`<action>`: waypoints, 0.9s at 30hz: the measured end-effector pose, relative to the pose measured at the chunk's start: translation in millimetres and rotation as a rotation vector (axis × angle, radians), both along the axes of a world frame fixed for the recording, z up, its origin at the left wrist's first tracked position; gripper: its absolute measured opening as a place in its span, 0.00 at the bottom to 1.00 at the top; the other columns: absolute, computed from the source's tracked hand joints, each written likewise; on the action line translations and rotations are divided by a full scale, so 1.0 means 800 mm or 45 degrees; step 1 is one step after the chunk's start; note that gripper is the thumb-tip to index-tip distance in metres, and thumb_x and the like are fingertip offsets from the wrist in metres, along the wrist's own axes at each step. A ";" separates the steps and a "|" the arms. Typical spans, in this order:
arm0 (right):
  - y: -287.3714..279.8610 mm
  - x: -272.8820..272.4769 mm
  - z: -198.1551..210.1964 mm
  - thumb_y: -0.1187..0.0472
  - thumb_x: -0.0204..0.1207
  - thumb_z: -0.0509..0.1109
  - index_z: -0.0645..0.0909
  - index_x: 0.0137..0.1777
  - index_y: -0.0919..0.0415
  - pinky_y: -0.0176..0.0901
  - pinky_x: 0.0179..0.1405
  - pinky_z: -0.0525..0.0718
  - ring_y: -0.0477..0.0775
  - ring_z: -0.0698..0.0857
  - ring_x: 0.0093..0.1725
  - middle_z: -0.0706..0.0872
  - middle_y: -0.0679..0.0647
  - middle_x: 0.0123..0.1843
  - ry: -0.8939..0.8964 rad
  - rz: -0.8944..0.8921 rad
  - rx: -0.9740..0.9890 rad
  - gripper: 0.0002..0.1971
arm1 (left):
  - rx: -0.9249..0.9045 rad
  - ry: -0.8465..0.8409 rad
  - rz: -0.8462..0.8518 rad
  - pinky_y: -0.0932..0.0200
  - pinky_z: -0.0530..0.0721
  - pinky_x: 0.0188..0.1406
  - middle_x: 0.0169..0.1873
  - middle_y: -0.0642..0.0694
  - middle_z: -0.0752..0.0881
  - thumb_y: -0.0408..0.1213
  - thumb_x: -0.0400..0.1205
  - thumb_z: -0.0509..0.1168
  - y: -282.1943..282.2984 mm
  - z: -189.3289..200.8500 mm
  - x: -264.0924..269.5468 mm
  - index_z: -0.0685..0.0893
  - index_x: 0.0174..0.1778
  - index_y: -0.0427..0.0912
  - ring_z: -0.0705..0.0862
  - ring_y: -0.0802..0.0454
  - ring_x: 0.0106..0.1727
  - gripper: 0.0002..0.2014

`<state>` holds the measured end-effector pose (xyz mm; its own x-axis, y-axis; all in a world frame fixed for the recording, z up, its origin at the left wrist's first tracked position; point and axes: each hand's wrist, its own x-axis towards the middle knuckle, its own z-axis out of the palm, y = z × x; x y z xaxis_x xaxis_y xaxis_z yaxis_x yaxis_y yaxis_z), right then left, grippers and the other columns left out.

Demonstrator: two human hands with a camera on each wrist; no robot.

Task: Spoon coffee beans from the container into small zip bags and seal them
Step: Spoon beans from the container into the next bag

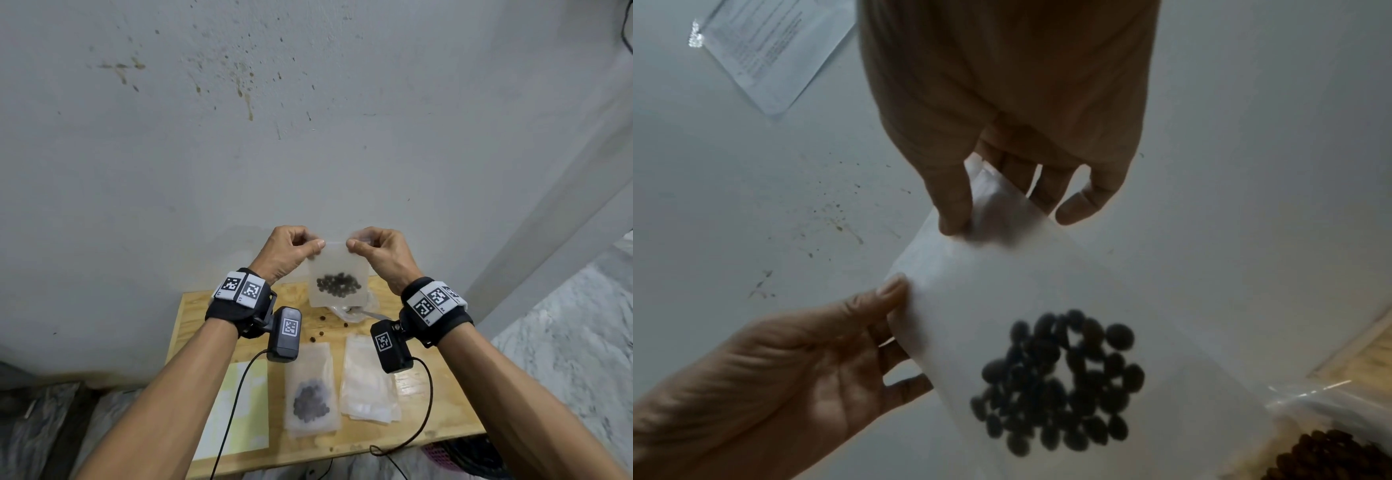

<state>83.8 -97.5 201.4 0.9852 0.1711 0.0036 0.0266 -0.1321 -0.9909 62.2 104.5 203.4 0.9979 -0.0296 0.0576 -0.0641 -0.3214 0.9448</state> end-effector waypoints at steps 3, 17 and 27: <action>-0.001 -0.002 -0.003 0.65 0.74 0.77 0.86 0.39 0.62 0.45 0.44 0.82 0.52 0.85 0.39 0.87 0.56 0.37 0.010 0.007 0.008 0.04 | 0.031 -0.005 0.015 0.71 0.82 0.40 0.35 0.46 0.88 0.32 0.81 0.71 0.001 -0.001 -0.002 0.87 0.43 0.37 0.84 0.58 0.35 0.03; 0.003 -0.038 -0.076 0.57 0.78 0.73 0.85 0.49 0.62 0.50 0.45 0.82 0.54 0.89 0.43 0.92 0.56 0.46 0.384 0.137 0.065 0.08 | -0.158 0.206 0.170 0.53 0.88 0.33 0.31 0.47 0.85 0.30 0.84 0.68 0.012 -0.044 -0.030 0.84 0.46 0.35 0.85 0.53 0.28 0.03; 0.033 -0.101 -0.225 0.68 0.76 0.73 0.80 0.32 0.55 0.37 0.25 0.78 0.50 0.82 0.33 0.85 0.51 0.31 0.779 0.095 -0.294 0.12 | 0.585 0.458 0.318 0.48 0.80 0.63 0.64 0.43 0.79 0.41 0.80 0.71 0.030 -0.192 -0.109 0.70 0.75 0.41 0.81 0.45 0.61 0.28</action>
<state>2.9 -71.4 21.0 0.7831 0.1684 -0.5987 -0.5155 -0.3629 -0.7763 -24.7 128.5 50.1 0.9325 0.2647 -0.2456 0.3609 -0.6637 0.6552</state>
